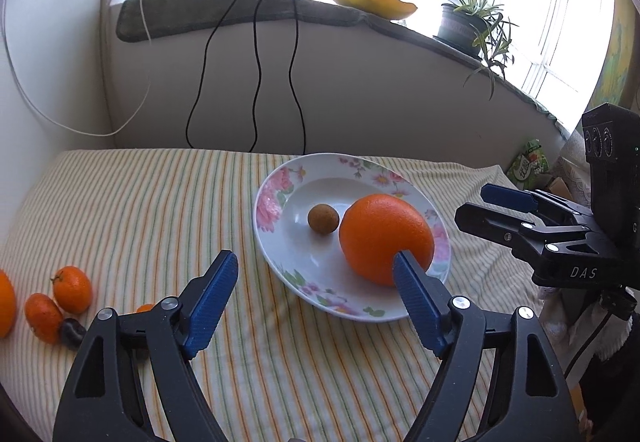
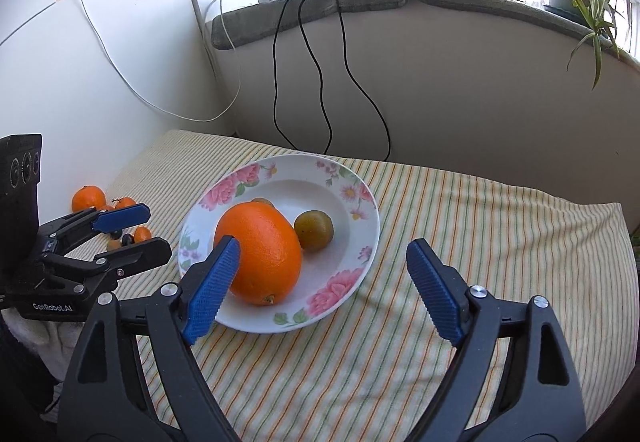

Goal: Organize fruits
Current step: 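Open both grippers to release the fruits in the plate, then grasp a tangerine with the right gripper while the left grasps a brown fruit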

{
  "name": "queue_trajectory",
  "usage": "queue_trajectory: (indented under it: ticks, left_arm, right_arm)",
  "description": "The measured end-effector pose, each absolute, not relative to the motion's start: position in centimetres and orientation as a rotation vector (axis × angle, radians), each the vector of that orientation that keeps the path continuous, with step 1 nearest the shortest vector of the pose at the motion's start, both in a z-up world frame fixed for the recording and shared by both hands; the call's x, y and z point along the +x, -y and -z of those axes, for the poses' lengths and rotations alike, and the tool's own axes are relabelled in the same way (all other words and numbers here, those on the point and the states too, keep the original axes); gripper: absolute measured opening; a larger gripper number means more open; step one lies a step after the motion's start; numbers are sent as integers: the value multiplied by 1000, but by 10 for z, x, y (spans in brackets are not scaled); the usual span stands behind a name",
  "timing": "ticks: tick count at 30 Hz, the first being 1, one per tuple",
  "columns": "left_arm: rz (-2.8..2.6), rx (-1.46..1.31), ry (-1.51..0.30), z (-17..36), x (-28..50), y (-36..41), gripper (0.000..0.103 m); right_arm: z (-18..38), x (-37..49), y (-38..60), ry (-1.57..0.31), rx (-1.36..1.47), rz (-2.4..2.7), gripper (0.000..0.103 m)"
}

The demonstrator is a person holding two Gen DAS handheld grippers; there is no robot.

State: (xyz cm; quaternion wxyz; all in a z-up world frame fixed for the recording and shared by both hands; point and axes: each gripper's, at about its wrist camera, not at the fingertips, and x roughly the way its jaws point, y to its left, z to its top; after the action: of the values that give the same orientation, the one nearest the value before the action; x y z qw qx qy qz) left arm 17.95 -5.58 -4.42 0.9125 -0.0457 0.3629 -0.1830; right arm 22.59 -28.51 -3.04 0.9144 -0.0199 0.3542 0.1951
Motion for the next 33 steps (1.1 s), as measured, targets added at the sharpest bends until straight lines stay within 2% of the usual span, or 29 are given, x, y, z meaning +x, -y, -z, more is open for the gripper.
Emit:
queue_trajectory:
  ticks: [19,33]
  left_arm:
    - [349,-97,-689,25,154,41,80]
    - [251,-133,-682,30,129,-15,80]
  right_arm:
    - [10,204,266,-694,-68,-434,90]
    - [3,189,223,-686,-128,-515,90]
